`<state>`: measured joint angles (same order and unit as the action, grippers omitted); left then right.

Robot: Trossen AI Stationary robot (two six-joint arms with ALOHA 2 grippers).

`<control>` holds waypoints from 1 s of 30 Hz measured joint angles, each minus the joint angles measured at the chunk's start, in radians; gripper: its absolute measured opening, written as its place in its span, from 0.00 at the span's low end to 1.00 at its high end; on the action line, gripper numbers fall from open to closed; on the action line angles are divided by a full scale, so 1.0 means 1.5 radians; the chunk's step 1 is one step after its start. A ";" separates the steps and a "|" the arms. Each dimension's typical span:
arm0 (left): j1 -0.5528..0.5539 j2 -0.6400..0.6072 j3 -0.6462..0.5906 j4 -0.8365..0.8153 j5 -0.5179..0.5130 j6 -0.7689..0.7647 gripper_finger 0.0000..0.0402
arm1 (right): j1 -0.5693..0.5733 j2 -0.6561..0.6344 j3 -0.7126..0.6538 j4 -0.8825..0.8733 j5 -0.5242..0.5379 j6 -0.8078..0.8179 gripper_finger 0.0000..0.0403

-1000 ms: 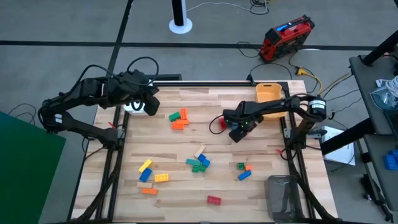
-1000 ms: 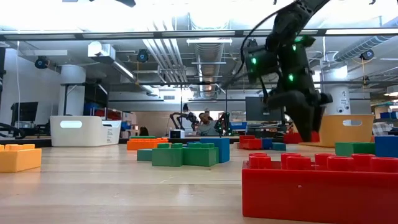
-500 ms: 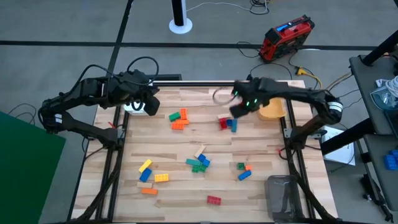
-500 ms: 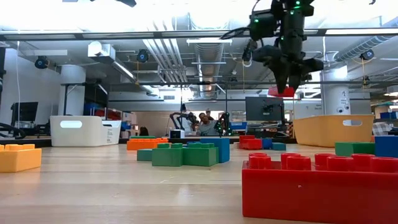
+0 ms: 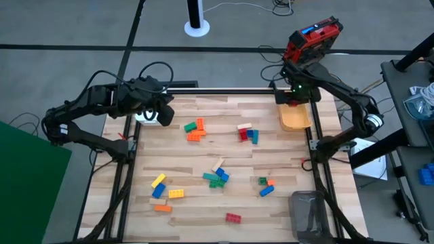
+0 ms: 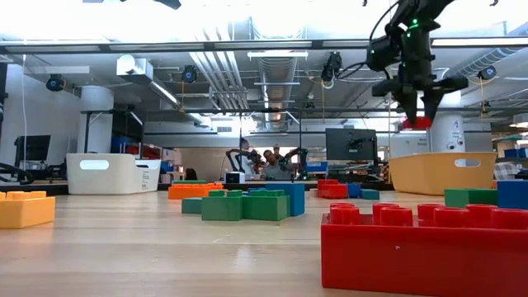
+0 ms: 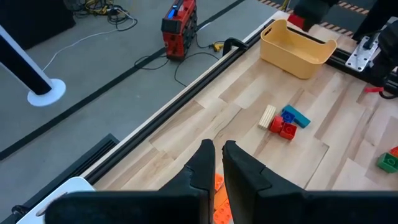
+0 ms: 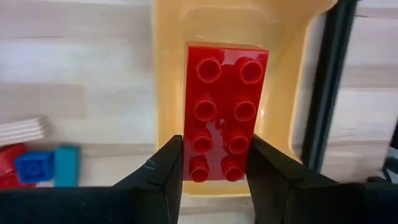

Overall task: Sort blocks by size
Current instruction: Put the top big red game piece into the yellow bin, then put the bottom big orange game piece into the yellow bin

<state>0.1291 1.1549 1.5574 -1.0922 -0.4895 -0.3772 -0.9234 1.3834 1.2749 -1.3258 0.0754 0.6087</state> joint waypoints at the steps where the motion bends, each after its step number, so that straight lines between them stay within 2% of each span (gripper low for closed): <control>1: 0.000 0.000 0.000 0.000 0.000 0.001 0.03 | -0.006 0.002 -0.006 0.001 0.003 -0.003 0.32; 14: -0.001 0.000 0.000 0.001 0.000 0.001 0.03 | -0.019 0.030 -0.125 0.126 0.004 -0.020 0.32; 19: -0.001 0.000 0.000 0.004 0.000 0.000 0.03 | -0.019 0.031 -0.142 0.130 0.003 -0.017 0.44; 22: -0.001 0.000 0.000 0.007 0.000 -0.001 0.03 | -0.019 0.030 -0.138 0.131 0.003 -0.017 0.46; 30: -0.001 0.000 0.000 0.007 0.001 -0.001 0.03 | -0.016 0.026 -0.107 0.133 0.002 -0.023 0.32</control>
<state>0.1284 1.1549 1.5570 -1.0821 -0.4885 -0.3786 -0.9479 1.4224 1.1143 -1.1268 0.0785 0.5744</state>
